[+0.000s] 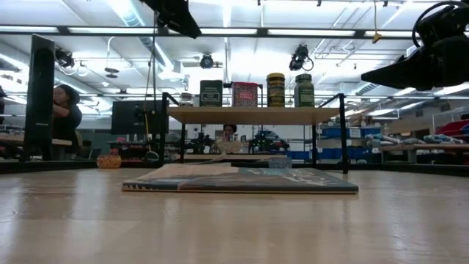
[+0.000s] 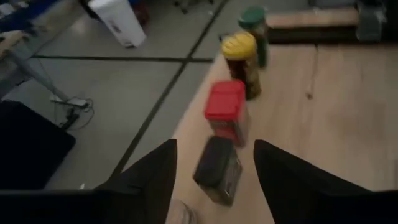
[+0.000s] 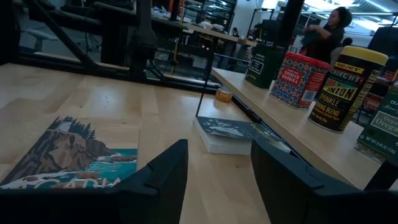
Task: Shelf spices
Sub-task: Remove the brown seasoning bottle from the shelf
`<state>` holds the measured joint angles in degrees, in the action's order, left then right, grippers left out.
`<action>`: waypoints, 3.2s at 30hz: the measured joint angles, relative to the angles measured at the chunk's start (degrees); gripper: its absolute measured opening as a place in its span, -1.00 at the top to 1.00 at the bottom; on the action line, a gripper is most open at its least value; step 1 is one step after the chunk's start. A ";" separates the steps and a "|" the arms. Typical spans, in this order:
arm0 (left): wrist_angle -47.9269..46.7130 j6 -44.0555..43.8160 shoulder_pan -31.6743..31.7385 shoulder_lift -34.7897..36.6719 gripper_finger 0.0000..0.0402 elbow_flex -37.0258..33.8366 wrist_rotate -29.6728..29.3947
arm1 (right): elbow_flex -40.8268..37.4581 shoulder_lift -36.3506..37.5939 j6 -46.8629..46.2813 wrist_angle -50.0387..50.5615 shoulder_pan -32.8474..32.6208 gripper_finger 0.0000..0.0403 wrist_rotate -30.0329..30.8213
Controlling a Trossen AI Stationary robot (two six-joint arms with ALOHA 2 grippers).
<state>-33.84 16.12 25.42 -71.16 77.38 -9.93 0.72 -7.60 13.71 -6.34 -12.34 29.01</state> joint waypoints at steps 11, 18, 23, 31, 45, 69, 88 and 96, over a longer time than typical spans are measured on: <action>-4.99 5.07 2.49 -5.55 -0.72 -0.09 -6.58 | 0.00 0.00 0.00 0.00 -0.01 0.13 0.01; -6.25 1.14 8.47 -10.63 -0.84 -0.09 -2.45 | 0.00 0.00 0.01 -0.01 0.00 0.13 0.01; -6.41 -0.66 12.16 -13.45 -0.84 -0.09 2.14 | -0.01 0.00 0.00 -0.01 0.00 0.13 0.01; -7.84 -1.59 14.66 -17.31 -0.83 -0.11 6.16 | 0.00 0.00 0.00 -0.01 -0.02 0.13 0.01; -7.08 -1.50 15.22 -19.12 -0.28 -0.15 8.13 | -0.01 0.00 -0.01 0.01 -0.02 0.13 0.01; -8.55 -4.56 14.63 -10.00 0.11 -0.17 5.09 | -0.01 0.00 0.01 -0.01 -0.01 0.13 -0.01; -7.21 -11.14 1.66 7.98 0.11 -0.18 14.53 | 0.00 0.01 0.00 -0.01 -0.01 0.13 -0.01; -7.11 -18.42 -9.83 4.81 0.11 -6.66 11.65 | 0.00 0.00 0.01 -0.08 0.00 0.13 -0.01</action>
<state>-40.95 -2.30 15.59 -66.35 70.72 1.72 0.72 -7.60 13.72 -6.42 -12.34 28.99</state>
